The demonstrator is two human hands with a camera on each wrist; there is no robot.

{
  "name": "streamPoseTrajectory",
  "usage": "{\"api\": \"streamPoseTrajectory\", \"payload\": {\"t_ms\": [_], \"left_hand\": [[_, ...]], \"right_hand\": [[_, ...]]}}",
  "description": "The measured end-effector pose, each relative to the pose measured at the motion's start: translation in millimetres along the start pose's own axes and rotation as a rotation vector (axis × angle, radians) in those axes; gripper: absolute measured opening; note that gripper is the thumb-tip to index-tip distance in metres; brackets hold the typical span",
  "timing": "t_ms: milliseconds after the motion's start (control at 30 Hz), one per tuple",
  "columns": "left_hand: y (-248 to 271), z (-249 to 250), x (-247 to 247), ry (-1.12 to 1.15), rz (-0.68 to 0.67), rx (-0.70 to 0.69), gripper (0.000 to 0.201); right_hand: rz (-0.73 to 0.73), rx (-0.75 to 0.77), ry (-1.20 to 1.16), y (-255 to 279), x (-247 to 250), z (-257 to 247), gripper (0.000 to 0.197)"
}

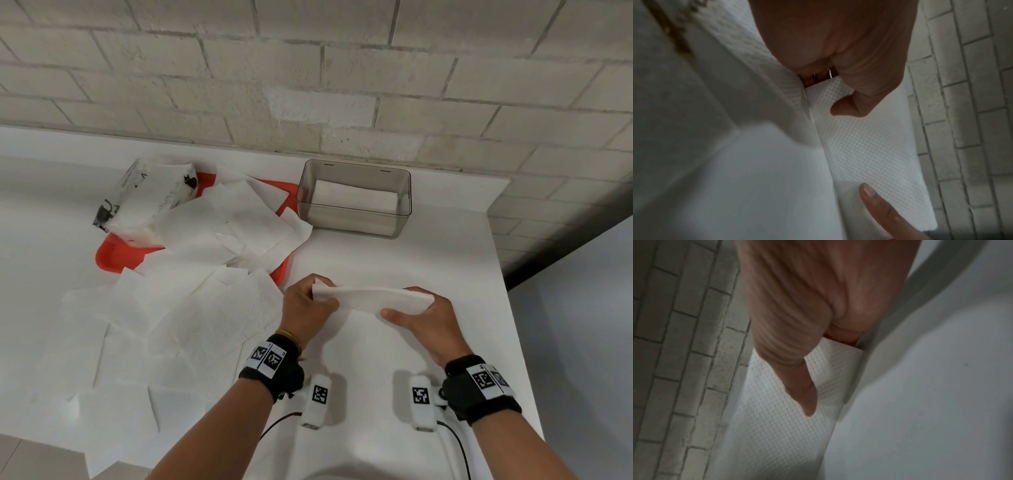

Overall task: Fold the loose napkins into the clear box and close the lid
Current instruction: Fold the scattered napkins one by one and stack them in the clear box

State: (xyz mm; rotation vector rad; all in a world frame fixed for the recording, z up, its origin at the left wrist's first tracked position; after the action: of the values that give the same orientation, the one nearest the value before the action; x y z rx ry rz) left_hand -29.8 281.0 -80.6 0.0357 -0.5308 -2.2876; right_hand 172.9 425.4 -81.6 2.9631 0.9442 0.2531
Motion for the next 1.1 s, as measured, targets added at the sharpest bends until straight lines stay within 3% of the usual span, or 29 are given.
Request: {"api": "streamPoseTrajectory", "payload": {"t_ms": [267, 433, 533, 600, 767, 967, 1100], "left_hand": [[-4.2, 5.5, 12.3, 0.036, -0.081, -0.018, 0.020], [-6.7, 10.6, 41.8, 0.235, -0.137, 0.099, 0.017], [-3.8, 13.9, 43.6, 0.186, -0.247, 0.114, 0.044], [-2.6, 13.0, 45.1, 0.142, -0.265, 0.114, 0.045], [-1.4, 13.2, 75.6, 0.277, -0.114, 0.143, 0.023], [6.4, 2.8, 137.9, 0.124, 0.105, 0.135, 0.009], [16.3, -9.0, 172.4, 0.030, 0.195, 0.127, 0.008]], "right_hand": [[0.010, -0.001, 0.031, -2.6, 8.8, -9.9, 0.019], [-0.096, -0.035, -0.002, -4.0, 16.2, -27.8, 0.017], [-0.200, -0.052, 0.044, -5.5, 12.2, -40.3, 0.015], [-0.248, -0.044, 0.074, -8.8, 7.6, -49.9, 0.015], [-0.124, 0.007, 0.052, -38.9, 13.0, -82.7, 0.022], [0.055, 0.010, 0.102, -116.7, 8.5, -119.2, 0.022], [0.099, -0.039, 0.140, -165.3, -7.3, -126.0, 0.025]]}}
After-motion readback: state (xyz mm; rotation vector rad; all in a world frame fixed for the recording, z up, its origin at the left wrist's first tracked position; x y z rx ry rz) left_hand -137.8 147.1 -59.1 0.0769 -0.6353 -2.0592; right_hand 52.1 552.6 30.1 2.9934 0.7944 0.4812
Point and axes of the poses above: each hand's wrist, its own y-axis away from the middle knuckle, its own x-axis out of the back of the hand, z = x × y, the point moved 5 cm from there along -y, towards the middle knuckle, and after that the axes turned 10 degrees about x, right-handed, at the moved point
